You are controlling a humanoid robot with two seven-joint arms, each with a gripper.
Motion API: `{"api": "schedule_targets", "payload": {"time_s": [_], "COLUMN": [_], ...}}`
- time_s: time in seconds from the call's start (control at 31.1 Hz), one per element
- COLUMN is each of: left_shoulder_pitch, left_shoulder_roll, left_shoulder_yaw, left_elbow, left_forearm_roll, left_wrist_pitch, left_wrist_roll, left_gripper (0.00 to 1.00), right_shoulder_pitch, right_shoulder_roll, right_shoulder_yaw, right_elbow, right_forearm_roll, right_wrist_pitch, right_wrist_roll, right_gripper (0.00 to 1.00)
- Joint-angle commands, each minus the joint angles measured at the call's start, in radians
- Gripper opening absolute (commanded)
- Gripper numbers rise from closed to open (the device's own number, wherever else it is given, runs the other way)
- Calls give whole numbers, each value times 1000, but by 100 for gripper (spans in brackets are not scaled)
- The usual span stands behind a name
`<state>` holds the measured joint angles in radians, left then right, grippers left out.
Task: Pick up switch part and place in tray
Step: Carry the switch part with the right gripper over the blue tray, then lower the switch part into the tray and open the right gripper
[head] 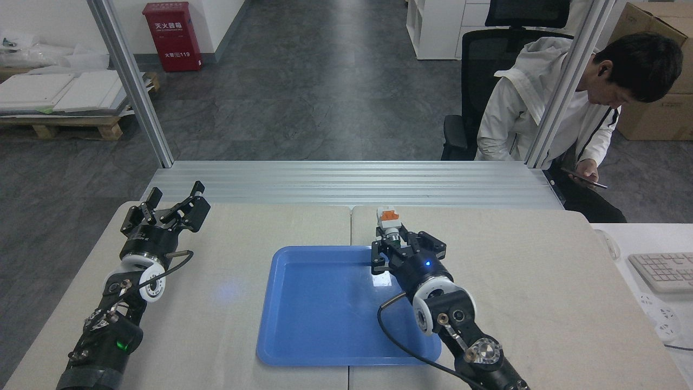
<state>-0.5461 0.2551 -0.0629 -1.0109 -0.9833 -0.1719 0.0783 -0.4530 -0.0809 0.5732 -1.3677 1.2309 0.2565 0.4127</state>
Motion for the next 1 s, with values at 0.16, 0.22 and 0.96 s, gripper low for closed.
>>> {"api": "schedule_targets", "payload": {"time_s": [0.16, 0.22, 0.96], "left_shoulder_pitch": [0, 0, 0], "left_shoulder_roll": [1, 0, 0], "left_shoulder_yaw": [0, 0, 0], "left_elbow": [0, 0, 0], "left_forearm_roll": [0, 0, 0], "left_wrist_pitch": [0, 0, 0], "left_wrist_roll": [0, 0, 0], "left_gripper": [100, 100, 100], "right_shoulder_pitch": [79, 86, 50], "right_shoulder_roll": [18, 15, 33], "right_shoulder_yaw": [134, 145, 129], "right_elbow": [-7, 12, 84], "right_forearm_roll": [87, 87, 55], "right_wrist_pitch": [187, 187, 164], "right_wrist_roll": [164, 164, 74], "right_gripper": [17, 18, 98]}}
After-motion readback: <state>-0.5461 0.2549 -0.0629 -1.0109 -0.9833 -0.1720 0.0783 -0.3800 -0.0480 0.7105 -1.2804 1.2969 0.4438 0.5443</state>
